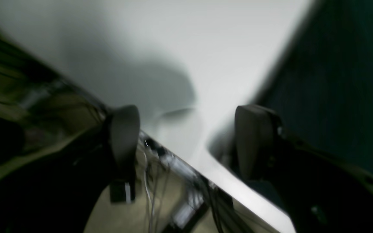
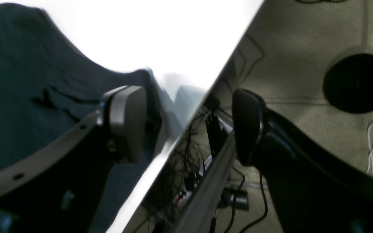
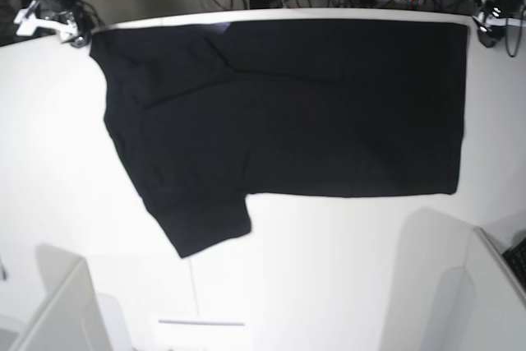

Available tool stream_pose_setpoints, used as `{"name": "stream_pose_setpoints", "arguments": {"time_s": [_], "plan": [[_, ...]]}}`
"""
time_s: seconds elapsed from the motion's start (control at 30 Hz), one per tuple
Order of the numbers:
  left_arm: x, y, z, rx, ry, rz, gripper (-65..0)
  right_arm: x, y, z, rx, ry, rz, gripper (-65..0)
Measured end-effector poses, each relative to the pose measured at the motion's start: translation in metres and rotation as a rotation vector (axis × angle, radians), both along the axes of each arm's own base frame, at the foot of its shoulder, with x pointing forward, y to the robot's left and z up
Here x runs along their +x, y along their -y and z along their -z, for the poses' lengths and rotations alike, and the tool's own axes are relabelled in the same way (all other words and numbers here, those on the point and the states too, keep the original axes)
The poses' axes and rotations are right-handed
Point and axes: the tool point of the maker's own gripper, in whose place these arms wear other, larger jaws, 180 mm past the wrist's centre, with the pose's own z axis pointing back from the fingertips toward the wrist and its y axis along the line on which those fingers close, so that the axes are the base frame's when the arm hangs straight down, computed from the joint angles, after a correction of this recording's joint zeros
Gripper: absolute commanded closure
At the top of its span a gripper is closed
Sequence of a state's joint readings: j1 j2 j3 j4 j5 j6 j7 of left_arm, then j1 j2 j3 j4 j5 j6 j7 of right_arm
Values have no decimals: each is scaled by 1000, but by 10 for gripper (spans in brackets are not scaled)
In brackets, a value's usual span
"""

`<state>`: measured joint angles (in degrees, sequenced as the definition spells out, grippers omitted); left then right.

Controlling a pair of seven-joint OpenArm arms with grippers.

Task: Fold the T-shirt properly
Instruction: 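Move the right gripper to the shirt's hem corner and grasp it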

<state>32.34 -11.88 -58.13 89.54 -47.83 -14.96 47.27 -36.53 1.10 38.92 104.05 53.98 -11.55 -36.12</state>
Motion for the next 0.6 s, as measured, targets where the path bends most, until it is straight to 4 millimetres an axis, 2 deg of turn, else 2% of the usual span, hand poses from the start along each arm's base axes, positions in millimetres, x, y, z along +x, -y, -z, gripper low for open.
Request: {"name": "stream_pose_setpoints", "arguments": {"time_s": [0.07, 0.13, 0.2, 0.3, 0.47, 0.53, 0.6], "plan": [[2, -8, -10, 26, 7, 1, -449, 8, 5, -10, -26, 28, -4, -396], [14, -10, -25, 66, 31, 36, -448, 24, 4, -23, -43, 75, -27, -396], [31, -8, -45, 111, 78, 77, -448, 41, 1, -36, -58, 126, -49, -396], [45, 0, -63, 149, 114, 117, -448, 63, -13, -44, -53, 168, -103, -396], [63, 7, -81, 184, 164, 155, -446, 101, -49, -53, -10, 236, -220, -396], [73, 13, -80, 176, 173, 181, -443, 124, -59, -63, -12, 278, -283, -396], [79, 20, -77, 161, 180, 199, -403, 147, -62, -77, -38, 330, -326, -395]]}}
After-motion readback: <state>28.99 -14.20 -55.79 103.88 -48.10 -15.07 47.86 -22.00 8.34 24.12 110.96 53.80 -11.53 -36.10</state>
